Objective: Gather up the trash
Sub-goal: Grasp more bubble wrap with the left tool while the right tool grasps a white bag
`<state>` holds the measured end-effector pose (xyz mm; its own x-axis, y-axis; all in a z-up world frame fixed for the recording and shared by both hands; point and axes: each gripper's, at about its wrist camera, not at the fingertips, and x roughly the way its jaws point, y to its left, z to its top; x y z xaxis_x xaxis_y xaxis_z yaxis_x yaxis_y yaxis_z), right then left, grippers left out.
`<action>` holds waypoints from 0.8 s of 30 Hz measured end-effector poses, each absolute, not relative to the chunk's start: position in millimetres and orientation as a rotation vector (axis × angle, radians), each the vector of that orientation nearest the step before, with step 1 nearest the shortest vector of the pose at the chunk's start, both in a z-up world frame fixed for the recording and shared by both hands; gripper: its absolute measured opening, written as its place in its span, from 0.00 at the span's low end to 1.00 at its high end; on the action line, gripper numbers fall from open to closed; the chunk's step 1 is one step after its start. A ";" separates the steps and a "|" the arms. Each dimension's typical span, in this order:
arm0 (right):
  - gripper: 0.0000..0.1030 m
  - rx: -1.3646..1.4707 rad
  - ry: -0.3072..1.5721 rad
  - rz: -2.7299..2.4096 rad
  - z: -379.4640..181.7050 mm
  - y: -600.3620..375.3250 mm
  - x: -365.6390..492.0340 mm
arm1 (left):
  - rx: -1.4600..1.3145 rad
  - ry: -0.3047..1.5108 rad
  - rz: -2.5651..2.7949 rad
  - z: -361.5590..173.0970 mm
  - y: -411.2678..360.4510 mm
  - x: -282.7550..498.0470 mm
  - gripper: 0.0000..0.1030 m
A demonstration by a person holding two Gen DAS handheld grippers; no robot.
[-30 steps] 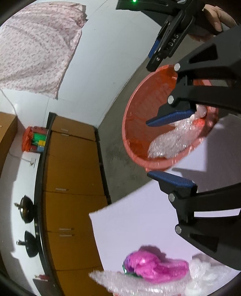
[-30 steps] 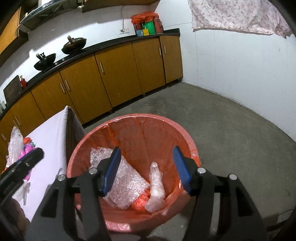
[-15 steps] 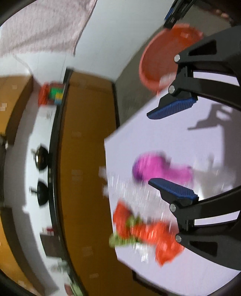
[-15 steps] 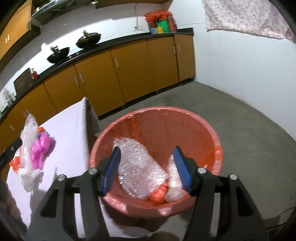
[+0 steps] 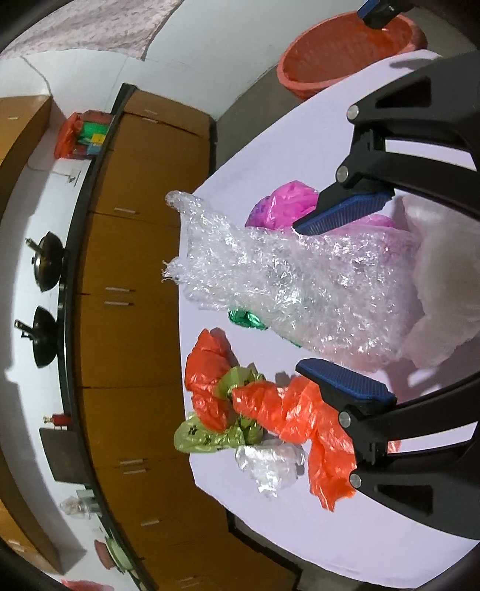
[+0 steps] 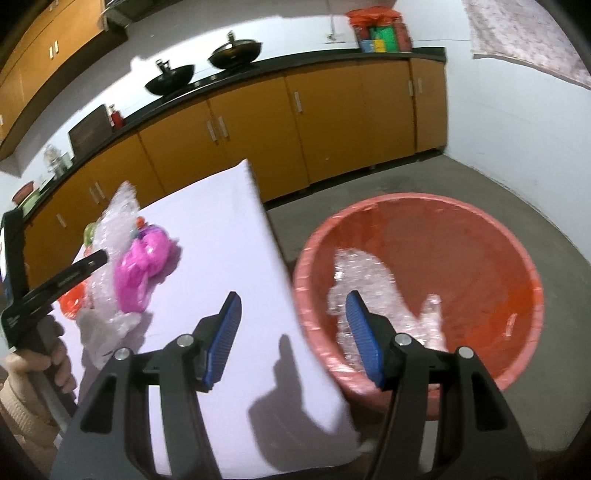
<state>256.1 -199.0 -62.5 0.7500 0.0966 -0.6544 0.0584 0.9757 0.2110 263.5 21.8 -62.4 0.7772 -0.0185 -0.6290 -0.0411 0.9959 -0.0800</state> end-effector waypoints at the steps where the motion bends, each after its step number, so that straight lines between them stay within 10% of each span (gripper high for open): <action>1: 0.57 0.222 0.727 0.027 -62.6 -195.4 257.1 | -0.096 0.690 0.002 -64.2 22.4 265.8 0.67; 9: 0.57 0.191 0.749 0.074 -62.7 -165.7 262.3 | -0.141 0.699 -0.063 -68.9 32.9 269.4 0.09; 24: 0.57 0.120 0.755 0.280 -57.3 -68.1 264.7 | -0.262 0.490 0.027 -8.8 112.9 223.7 0.04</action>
<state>264.7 -68.1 -57.3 0.6932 0.2930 -0.6584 -0.2077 0.9561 0.2069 223.7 112.9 -8.8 0.8828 -0.0369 -0.4683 -0.0880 0.9663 -0.2420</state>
